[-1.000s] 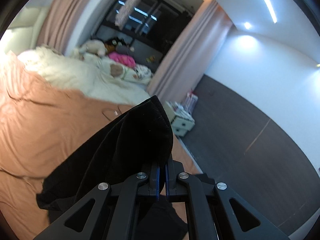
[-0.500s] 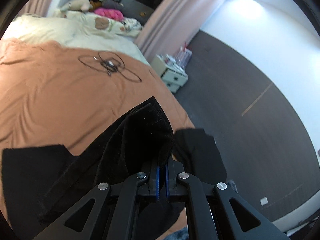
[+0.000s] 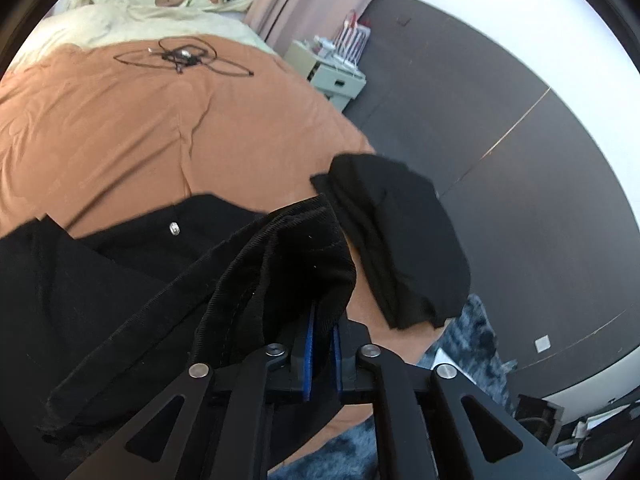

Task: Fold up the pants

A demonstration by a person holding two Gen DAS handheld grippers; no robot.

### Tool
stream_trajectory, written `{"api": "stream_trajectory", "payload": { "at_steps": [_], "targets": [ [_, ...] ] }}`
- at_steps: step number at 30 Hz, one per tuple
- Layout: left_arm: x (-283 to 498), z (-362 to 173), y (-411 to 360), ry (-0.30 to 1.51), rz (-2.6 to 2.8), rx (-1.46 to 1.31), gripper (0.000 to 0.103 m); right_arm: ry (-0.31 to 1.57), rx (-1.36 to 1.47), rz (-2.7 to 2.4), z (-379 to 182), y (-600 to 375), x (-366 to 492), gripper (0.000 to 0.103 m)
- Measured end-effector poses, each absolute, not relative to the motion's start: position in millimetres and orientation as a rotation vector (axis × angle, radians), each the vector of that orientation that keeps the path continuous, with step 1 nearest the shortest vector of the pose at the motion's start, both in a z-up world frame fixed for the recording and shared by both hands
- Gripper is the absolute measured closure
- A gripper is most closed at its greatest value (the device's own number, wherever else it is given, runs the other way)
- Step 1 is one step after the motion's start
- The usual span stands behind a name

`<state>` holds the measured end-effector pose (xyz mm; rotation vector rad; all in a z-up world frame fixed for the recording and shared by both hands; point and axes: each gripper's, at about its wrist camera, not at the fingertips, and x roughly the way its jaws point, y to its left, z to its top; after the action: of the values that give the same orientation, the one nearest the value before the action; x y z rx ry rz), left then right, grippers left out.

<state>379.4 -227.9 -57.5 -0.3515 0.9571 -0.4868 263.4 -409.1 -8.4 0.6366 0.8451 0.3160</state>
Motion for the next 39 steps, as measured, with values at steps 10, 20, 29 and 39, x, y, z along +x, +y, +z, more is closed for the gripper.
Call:
{"api": "stream_trajectory", "payload": {
  "at_steps": [10,20,29,39],
  "targets": [
    [352,-65,-254,1.053,-0.652,-0.263,0.023,0.845,0.637,0.322,-6,-407,261,0.041],
    [339,-49,-166,0.98,-0.512,-0.241,0.023,0.827,0.575,0.368,3,-381,264,0.041],
    [312,-52,-44,0.939,-0.312,-0.291,0.022,0.811,0.423,0.433,26,-332,277,0.041],
    [273,-79,55,0.921,-0.161,-0.412,0.023,0.8,0.256,0.509,59,-275,293,0.041]
  ]
}}
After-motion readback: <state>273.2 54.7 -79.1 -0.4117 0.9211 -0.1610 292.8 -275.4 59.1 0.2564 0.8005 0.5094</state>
